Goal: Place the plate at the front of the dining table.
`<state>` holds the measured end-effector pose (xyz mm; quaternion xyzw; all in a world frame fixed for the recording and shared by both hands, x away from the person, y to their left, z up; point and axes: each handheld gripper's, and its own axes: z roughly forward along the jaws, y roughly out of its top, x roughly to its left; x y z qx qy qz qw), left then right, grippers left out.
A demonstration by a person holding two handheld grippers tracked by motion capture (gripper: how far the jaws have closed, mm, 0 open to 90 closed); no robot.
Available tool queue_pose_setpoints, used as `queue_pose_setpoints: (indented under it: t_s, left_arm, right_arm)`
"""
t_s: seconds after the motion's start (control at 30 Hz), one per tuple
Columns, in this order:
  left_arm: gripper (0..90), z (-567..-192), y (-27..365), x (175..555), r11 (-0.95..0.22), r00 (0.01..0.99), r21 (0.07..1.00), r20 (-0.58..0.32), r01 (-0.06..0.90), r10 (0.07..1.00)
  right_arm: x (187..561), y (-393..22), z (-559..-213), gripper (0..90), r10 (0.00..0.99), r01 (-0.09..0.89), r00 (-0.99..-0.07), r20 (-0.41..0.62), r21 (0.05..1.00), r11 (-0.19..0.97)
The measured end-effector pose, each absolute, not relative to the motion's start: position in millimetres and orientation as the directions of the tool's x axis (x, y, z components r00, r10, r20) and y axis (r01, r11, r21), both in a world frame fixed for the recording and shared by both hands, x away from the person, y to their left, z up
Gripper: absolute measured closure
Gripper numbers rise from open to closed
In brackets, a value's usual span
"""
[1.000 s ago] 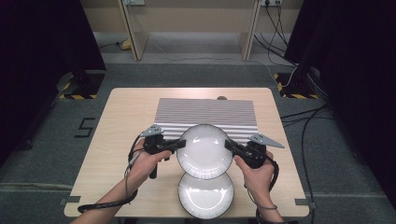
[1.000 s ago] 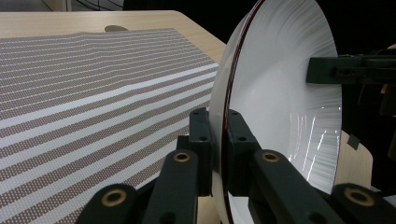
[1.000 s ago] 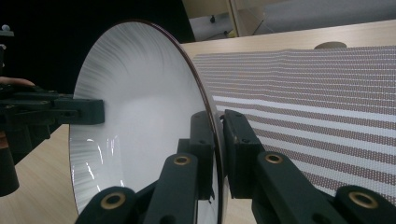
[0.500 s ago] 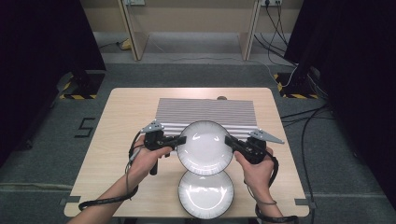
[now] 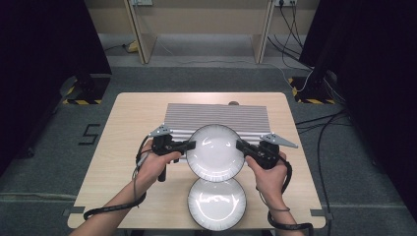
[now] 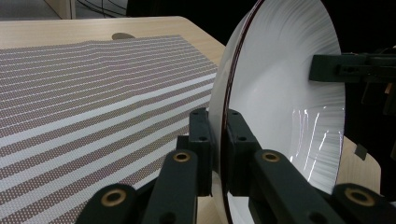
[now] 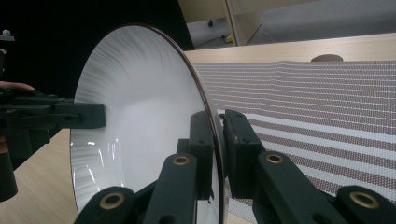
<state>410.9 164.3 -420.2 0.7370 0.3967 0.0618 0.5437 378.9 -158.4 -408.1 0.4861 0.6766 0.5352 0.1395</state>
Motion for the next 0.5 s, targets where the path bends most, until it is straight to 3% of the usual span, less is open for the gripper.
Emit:
queue_pose_setpoints:
  t_s: [0.5]
  left_arm:
    - [82.9,-418,163,423,-0.091,0.677,0.855,-0.335,0.511,0.655]
  right_arm:
    - [390,-158,-406,82.3,0.812,0.502,-0.482,0.331,0.863,-0.054]
